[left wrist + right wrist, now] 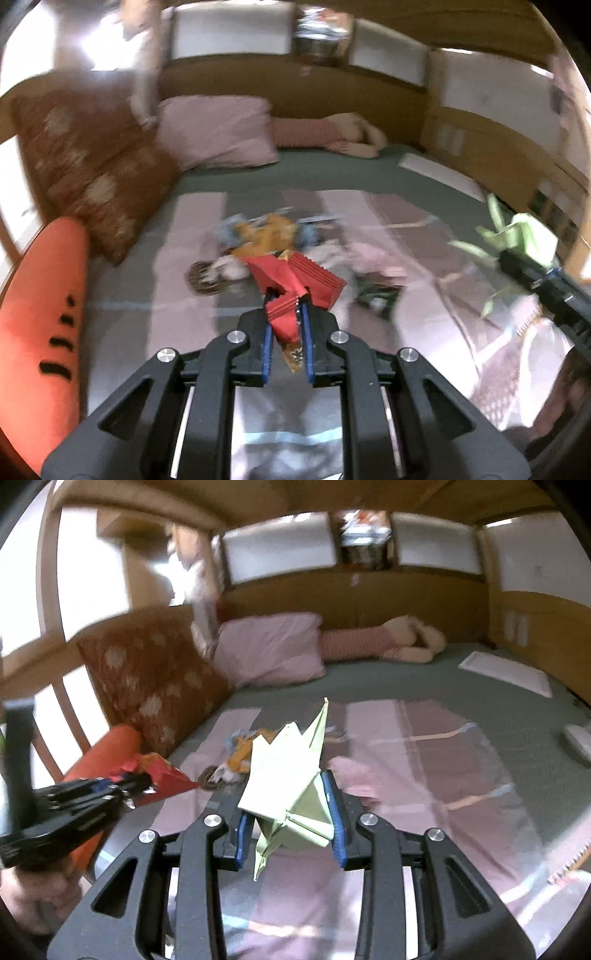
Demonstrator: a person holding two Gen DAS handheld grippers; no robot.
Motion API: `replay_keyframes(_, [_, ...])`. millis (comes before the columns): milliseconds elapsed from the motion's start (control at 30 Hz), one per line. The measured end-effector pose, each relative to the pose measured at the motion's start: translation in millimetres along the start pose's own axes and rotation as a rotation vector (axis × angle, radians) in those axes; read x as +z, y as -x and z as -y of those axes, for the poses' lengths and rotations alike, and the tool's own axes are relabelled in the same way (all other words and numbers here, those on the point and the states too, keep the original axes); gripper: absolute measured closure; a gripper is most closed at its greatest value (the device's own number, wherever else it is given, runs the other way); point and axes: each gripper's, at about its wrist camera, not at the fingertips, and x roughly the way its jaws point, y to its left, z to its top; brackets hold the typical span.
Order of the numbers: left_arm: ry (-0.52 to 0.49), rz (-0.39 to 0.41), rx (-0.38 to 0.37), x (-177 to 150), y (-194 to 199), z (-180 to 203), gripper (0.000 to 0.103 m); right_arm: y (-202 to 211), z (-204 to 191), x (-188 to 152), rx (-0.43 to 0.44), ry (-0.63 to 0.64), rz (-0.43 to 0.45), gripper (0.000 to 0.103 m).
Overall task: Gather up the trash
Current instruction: 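Open the right gripper over the white bag while the left releases the red wrapper into it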
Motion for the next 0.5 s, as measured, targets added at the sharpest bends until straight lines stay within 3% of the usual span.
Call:
replay_keyframes(100, [-0.104,0.003,-0.084,-6.0,6.0,38.9,0.090,42.9,42.4,-15.4,-0.098,-0.024,-0.002,0.068])
replay_keyframes(233, [-0.262,-0.039,-0.236,-18.9,12.2,113.2,0.090,99.1,106.3,-51.0,-0.292,-0.063,-0.069,0.068])
replay_keyframes(367, [-0.401,-0.100,-0.430,-29.8,17.8,206.2,0.090,125.0,148.4,-81.7,-0.399,-0.125,-0.127,0.067])
replay_keyframes(500, [-0.434,-0.196,-0.576,-34.7,11.4,280.1,0.090,139.4,176.6,-99.0,-0.466,-0.212,-0.144,0.030])
